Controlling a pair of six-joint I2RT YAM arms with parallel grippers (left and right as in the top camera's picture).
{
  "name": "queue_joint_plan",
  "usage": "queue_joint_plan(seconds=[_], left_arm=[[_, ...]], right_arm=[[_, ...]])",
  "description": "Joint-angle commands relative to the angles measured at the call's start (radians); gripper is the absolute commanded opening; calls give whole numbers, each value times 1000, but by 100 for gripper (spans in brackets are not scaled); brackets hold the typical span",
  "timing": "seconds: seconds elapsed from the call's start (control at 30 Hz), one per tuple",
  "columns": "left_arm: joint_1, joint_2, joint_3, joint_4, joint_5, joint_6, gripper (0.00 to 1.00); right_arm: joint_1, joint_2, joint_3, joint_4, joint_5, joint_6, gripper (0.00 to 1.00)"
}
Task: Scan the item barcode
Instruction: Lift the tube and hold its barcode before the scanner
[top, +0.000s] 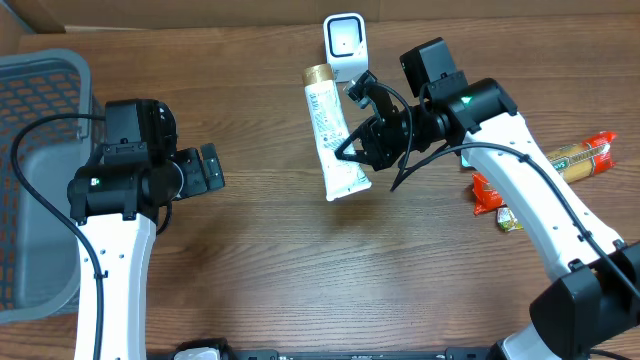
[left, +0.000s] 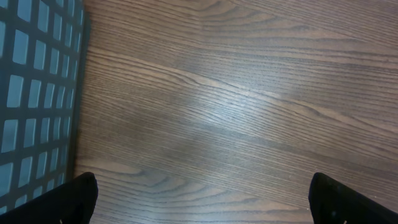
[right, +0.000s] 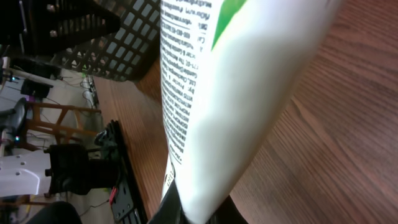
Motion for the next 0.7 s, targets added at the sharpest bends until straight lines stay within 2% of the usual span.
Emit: queue_joint_plan(seconds=[0.0,0.2,0.37,0.53,0.67], left_arm=[[6,-7,-2,0,4,19,100],[6,-7,-2,0,4,19,99],[6,-7,-2,0,4,19,100],[6,-7,-2,0,4,19,100],[6,-7,-2,0,4,19,100]], right_arm=[[2,-82,20,13,-48,-48,4],[2,-81,19,29,53,-20,4],[24,-71,19,122,459,89,4],[44,-21,19,259,803,84,4],[48,61,19,426,1050,20,4]])
